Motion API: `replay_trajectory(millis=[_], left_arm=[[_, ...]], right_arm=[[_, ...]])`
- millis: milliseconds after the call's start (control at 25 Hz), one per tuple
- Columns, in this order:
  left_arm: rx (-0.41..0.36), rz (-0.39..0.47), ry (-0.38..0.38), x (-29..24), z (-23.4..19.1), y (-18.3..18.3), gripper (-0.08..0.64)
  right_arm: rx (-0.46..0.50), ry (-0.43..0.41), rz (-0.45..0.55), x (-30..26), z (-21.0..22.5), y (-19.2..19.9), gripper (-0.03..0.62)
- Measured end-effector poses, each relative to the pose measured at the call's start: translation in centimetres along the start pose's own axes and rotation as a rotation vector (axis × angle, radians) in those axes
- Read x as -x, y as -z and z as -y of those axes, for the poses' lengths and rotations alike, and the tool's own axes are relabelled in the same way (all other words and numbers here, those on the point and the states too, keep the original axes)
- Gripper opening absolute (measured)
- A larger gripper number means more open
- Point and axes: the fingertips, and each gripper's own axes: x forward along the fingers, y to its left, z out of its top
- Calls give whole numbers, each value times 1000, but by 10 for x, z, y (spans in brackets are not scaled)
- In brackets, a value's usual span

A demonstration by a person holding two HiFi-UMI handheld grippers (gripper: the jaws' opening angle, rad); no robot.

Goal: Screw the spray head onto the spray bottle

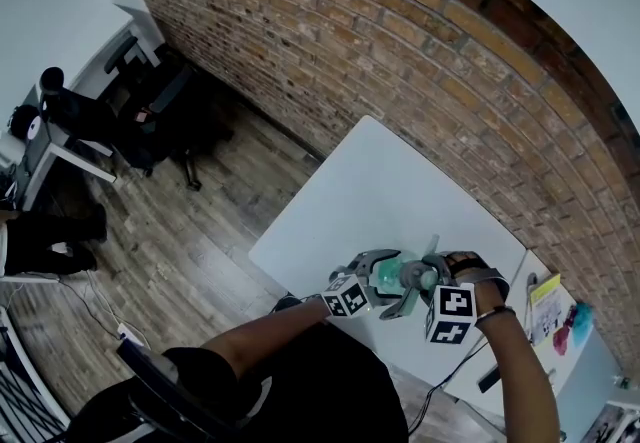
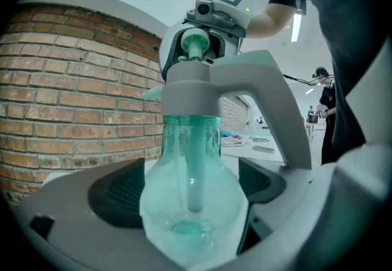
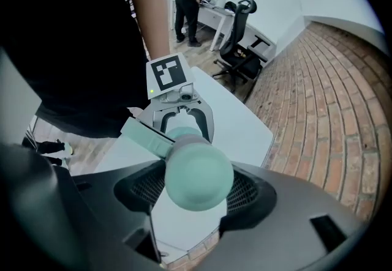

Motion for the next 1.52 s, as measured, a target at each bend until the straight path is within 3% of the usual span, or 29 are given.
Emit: replay_trajectory(millis=[320, 1080, 1520], left_arm=[[-2, -1, 4, 0, 0, 0, 463], [-61, 48, 93, 11, 5, 7, 465], [-42, -42, 97, 16, 1, 44, 480]], right_arm=[[-180, -28, 12, 2, 1, 2, 279], [-193, -7, 63, 3, 0, -1, 278], [-232, -22, 81, 5, 0, -1, 278]])
